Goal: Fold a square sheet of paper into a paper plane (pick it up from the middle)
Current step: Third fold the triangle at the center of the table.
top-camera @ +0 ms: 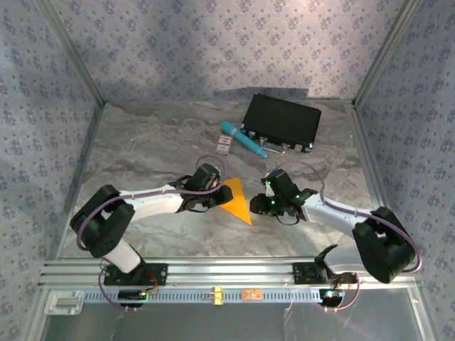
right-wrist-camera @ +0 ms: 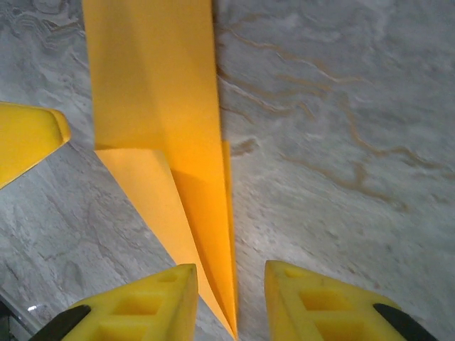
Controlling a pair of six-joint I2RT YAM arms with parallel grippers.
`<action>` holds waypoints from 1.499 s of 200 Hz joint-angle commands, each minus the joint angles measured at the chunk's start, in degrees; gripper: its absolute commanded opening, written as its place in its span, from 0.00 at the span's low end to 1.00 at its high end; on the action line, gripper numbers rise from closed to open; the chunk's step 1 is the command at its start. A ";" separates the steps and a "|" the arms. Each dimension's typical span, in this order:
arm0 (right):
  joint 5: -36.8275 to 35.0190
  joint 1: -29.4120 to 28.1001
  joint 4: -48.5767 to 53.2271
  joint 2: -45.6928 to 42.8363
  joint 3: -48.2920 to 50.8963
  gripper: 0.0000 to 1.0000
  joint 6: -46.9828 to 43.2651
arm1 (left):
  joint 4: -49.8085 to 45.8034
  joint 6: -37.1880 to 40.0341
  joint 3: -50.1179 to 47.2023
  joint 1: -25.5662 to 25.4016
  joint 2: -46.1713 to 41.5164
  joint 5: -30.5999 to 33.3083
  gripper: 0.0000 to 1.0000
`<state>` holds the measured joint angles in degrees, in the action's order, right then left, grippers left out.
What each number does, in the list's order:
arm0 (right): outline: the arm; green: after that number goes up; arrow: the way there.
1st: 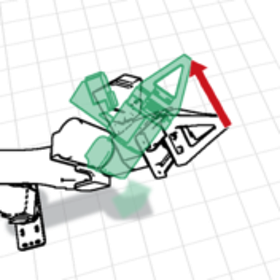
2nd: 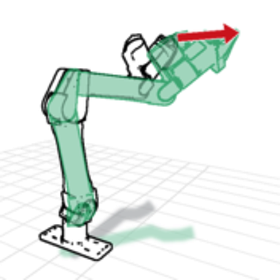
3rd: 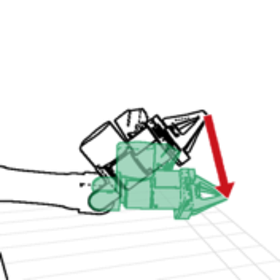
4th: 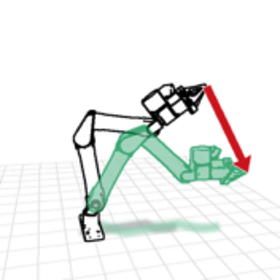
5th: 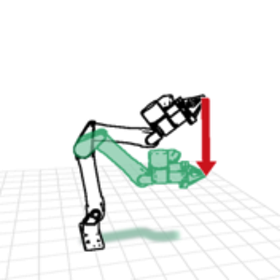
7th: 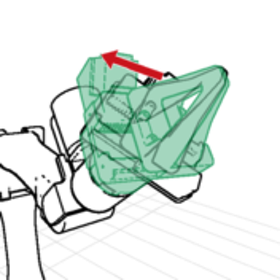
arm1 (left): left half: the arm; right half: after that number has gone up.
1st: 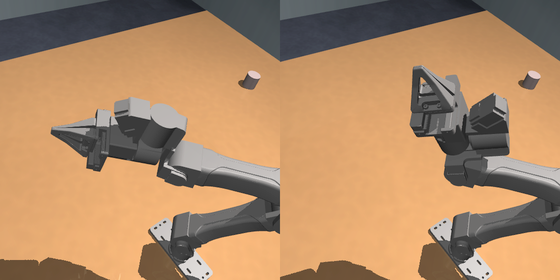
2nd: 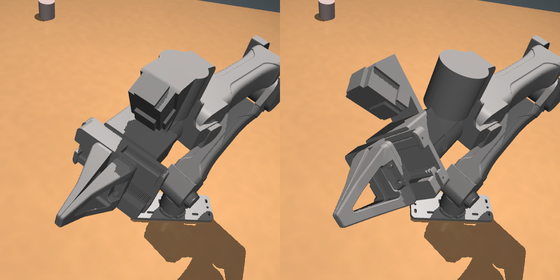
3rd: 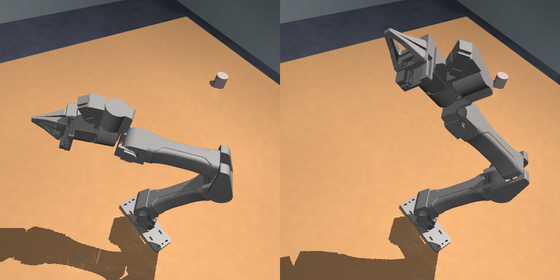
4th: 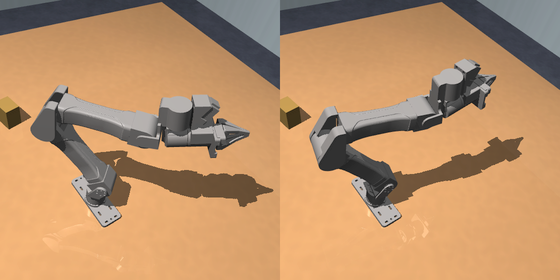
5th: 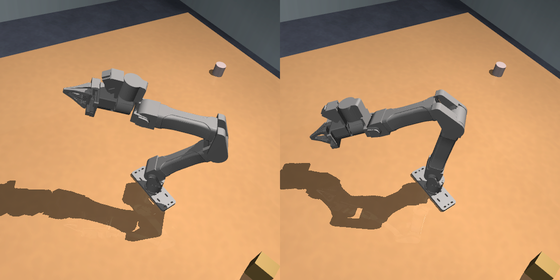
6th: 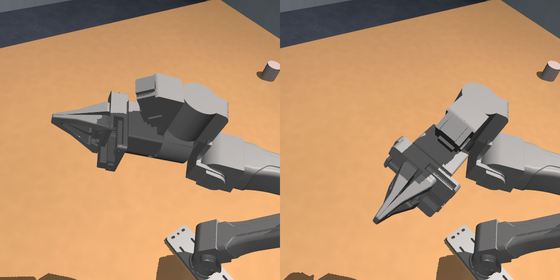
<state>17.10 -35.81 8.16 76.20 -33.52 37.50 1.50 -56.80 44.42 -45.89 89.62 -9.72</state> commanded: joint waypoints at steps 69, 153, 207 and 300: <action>1.79 -0.40 -1.87 11.16 -8.37 0.35 -6.07 | 0.21 2.29 -4.96 8.88 -3.71 -6.62 0.41; 5.43 1.49 -5.09 11.60 -7.84 0.15 -5.94 | 0.96 1.86 -3.61 9.51 -0.68 -9.71 0.42; 7.70 2.54 -7.78 10.43 -5.96 0.09 -5.59 | 1.74 1.78 -3.40 10.14 -0.59 -10.79 0.42; 9.08 4.32 -10.20 8.06 -3.27 0.06 -4.37 | 3.47 1.08 -3.29 10.71 0.68 -13.04 0.51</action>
<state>24.88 -32.32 -0.71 86.17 -38.00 32.14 3.42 -55.59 39.81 -35.62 89.38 -20.84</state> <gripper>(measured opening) 0.060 0.497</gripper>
